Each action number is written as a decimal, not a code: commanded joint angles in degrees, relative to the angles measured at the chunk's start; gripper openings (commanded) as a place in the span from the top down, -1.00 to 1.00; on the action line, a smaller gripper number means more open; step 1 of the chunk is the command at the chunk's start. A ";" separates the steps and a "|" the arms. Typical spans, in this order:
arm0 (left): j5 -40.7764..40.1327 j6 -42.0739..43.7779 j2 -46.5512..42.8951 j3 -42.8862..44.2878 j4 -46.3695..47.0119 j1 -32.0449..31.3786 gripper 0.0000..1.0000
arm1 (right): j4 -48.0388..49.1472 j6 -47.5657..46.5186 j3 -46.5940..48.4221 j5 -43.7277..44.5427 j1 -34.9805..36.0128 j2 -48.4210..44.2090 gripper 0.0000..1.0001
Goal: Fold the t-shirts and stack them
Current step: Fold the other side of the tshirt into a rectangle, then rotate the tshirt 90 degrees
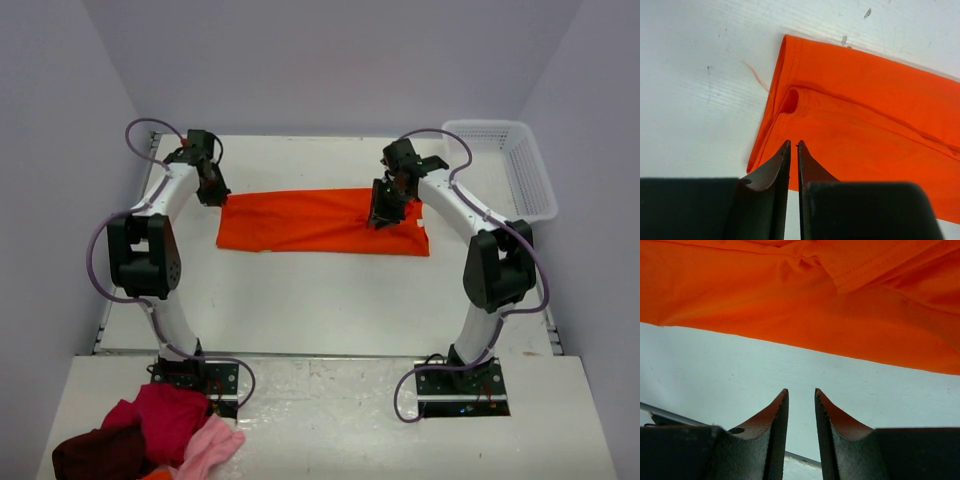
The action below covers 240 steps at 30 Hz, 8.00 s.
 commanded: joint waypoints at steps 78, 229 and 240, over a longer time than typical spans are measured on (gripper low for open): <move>1.38 2.04 -15.60 -28.20 -3.30 -2.86 1.00 | -4.23 -7.18 37.19 -8.89 -8.20 21.61 1.00; 23.96 -7.71 -2.78 -13.53 -9.99 -41.70 1.00 | -18.32 -9.55 46.85 -3.15 -7.15 35.76 0.90; 4.01 -4.65 -1.37 15.03 -21.23 -44.96 1.00 | -16.48 -6.92 31.14 1.69 -5.57 7.49 0.96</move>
